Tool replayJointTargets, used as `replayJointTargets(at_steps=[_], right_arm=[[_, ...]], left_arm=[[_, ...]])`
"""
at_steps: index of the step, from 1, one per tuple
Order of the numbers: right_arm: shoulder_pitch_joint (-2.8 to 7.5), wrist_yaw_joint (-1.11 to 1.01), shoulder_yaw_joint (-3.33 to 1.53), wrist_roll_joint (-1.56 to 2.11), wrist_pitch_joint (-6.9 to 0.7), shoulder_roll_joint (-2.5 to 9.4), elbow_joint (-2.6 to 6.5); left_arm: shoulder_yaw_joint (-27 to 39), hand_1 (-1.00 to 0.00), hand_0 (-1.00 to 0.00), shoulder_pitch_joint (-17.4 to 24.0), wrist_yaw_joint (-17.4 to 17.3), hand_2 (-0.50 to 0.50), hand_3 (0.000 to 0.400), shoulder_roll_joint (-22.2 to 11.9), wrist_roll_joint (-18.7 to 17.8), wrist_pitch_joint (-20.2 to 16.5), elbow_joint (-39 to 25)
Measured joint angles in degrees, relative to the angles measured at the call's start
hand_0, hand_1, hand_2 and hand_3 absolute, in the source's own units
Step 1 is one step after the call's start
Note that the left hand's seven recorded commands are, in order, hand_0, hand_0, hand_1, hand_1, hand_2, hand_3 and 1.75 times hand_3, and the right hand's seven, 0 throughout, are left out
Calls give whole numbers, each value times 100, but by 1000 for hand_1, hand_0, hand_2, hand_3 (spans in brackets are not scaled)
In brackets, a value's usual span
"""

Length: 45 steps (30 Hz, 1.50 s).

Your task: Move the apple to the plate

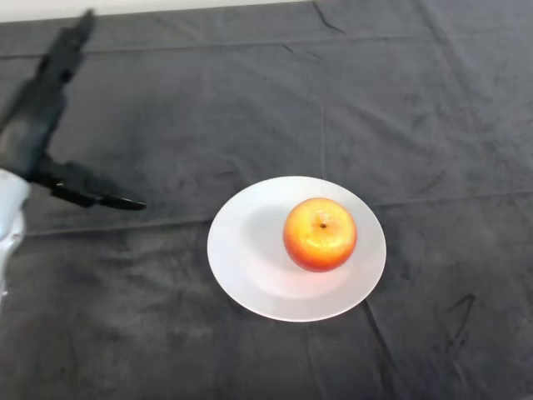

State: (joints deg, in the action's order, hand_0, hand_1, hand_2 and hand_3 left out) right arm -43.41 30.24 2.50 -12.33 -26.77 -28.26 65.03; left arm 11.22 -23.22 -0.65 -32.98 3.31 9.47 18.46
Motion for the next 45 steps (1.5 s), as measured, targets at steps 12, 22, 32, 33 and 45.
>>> replayJointTargets(at_steps=[12,22,32,33,45], right_arm=[[6,0,-2,-2,-2,3,3],[16,0,-5,-5,-3,7,14],[19,0,-6,-8,-6,9,21],[19,0,-6,-8,-6,10,22],[19,0,-6,-11,-7,15,37]], left_arm=[[1168,0,0,299,287,0,0,-367,-344,104,0],[2128,0,0,680,366,0,0,-520,-667,135,3],[3095,0,0,888,521,0,0,-1032,-877,811,493],[3157,0,0,890,539,0,0,-1032,-888,864,602],[3601,0,0,896,637,0,0,-1062,-1113,1230,1977]])
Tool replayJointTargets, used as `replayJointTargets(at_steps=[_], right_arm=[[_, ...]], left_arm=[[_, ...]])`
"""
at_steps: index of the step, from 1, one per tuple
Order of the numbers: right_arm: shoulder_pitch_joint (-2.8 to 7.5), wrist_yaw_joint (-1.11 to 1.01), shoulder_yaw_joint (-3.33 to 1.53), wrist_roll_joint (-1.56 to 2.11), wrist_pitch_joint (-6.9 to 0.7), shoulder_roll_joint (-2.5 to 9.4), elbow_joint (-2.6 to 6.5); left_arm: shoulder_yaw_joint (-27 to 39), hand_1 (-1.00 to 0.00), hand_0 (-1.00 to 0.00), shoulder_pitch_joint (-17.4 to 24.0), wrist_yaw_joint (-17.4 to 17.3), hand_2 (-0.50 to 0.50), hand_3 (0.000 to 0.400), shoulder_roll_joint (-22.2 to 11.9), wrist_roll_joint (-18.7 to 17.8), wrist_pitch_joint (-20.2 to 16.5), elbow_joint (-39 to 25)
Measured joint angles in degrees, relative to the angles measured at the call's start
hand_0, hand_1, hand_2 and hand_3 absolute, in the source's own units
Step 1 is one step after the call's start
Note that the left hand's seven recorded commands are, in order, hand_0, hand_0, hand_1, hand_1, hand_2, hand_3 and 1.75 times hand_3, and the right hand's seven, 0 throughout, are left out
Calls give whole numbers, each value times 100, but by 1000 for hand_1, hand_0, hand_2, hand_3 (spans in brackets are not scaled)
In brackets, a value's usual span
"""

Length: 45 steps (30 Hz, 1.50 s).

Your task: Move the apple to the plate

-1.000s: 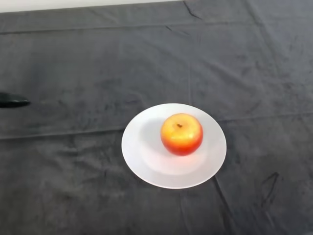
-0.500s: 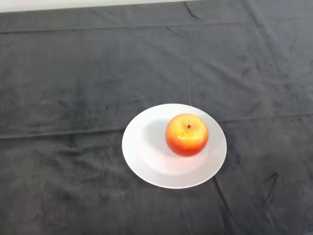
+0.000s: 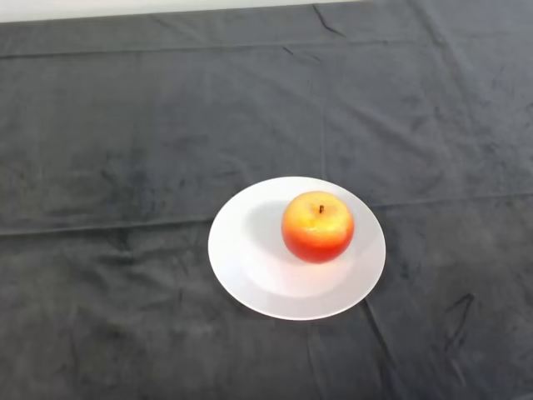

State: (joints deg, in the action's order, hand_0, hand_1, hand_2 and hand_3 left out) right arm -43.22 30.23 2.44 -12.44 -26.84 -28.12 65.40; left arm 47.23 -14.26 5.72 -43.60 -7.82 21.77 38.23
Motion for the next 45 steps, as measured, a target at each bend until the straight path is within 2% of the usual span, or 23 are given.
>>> replayJointTargets(at_steps=[7,45], right_arm=[[0,0,0,-1,0,0,20],[0,0,1,-1,1,0,50]], left_arm=[[42,0,0,-36,207,0,0,-18,0,72,204],[-133,0,0,-54,204,0,0,-36,-214,99,299]])
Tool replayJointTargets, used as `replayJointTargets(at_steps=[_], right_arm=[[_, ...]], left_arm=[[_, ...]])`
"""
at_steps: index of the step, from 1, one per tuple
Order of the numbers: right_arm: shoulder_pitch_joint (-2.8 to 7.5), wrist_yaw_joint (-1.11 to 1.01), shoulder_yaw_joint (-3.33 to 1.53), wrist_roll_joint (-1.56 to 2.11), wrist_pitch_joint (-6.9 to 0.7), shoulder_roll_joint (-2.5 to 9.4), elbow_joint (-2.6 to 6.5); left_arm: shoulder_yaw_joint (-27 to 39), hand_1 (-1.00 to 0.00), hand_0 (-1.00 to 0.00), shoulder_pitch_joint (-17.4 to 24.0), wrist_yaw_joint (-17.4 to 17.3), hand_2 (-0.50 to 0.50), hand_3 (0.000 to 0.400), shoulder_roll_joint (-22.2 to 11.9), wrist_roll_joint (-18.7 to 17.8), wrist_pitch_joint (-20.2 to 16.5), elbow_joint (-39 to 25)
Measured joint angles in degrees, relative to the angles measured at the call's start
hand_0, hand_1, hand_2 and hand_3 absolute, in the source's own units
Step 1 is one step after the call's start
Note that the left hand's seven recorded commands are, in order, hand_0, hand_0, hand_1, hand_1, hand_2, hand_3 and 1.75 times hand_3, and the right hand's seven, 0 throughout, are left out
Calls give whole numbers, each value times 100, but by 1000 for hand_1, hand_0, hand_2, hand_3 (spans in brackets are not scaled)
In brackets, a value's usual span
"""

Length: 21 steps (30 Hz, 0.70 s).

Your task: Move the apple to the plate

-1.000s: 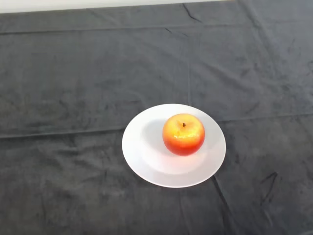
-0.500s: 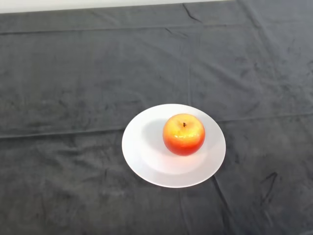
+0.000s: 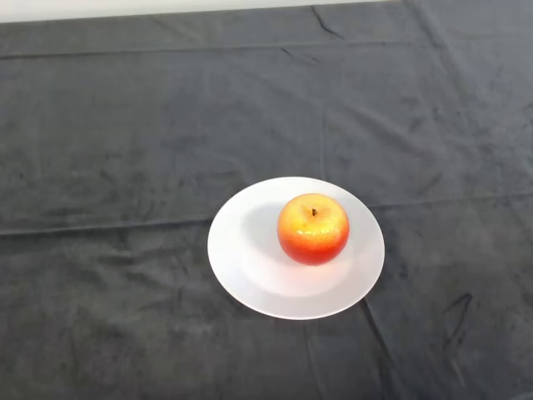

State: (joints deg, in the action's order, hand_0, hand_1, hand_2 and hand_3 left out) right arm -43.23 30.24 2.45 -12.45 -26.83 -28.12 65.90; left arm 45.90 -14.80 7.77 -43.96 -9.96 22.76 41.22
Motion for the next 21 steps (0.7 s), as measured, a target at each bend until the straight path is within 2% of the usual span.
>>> replayJointTargets(at_steps=[4,21], right_arm=[[0,0,0,0,0,0,3],[0,0,0,0,3,0,13]], left_arm=[[0,0,0,0,0,0,0,-1,-4,92,1],[-2,0,0,0,-6,0,0,-11,-22,96,177]])
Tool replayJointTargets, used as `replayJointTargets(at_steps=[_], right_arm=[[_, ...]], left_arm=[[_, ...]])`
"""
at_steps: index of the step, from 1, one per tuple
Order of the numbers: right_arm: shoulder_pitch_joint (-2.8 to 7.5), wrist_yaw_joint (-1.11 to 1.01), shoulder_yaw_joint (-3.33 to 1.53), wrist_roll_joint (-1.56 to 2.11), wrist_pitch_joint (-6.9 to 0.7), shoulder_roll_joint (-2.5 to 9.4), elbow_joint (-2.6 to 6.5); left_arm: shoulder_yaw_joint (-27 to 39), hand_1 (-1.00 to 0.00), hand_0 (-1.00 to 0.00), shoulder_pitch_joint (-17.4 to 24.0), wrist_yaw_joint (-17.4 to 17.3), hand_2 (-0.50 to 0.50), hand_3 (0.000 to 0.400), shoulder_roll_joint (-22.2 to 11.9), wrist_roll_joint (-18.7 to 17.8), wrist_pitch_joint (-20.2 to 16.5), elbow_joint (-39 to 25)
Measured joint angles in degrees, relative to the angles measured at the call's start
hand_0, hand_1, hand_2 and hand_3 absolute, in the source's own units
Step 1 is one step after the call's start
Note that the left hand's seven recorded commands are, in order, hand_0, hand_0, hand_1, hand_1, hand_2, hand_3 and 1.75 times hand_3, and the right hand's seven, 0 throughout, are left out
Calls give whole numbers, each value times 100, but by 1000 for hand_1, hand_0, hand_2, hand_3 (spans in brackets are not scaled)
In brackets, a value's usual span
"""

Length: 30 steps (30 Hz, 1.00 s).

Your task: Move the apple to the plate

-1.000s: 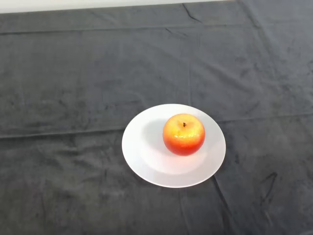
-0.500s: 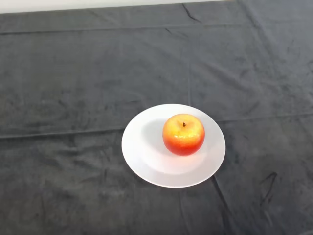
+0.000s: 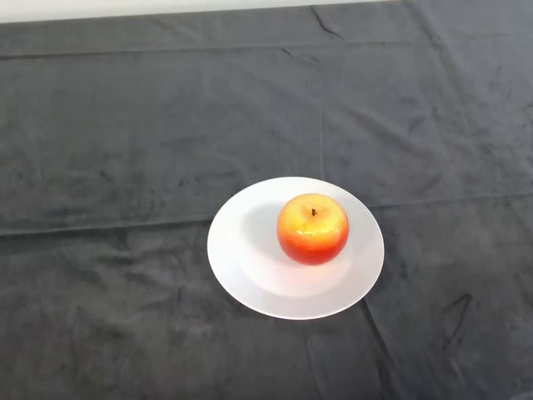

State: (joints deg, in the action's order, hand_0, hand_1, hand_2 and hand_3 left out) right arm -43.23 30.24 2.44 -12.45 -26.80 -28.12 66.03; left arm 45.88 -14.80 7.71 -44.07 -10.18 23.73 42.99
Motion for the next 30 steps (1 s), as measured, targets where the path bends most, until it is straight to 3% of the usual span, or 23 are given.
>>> replayJointTargets(at_steps=[30], right_arm=[[0,0,1,0,2,0,4]], left_arm=[[-41,0,0,0,2,0,0,-2,-56,0,0]])
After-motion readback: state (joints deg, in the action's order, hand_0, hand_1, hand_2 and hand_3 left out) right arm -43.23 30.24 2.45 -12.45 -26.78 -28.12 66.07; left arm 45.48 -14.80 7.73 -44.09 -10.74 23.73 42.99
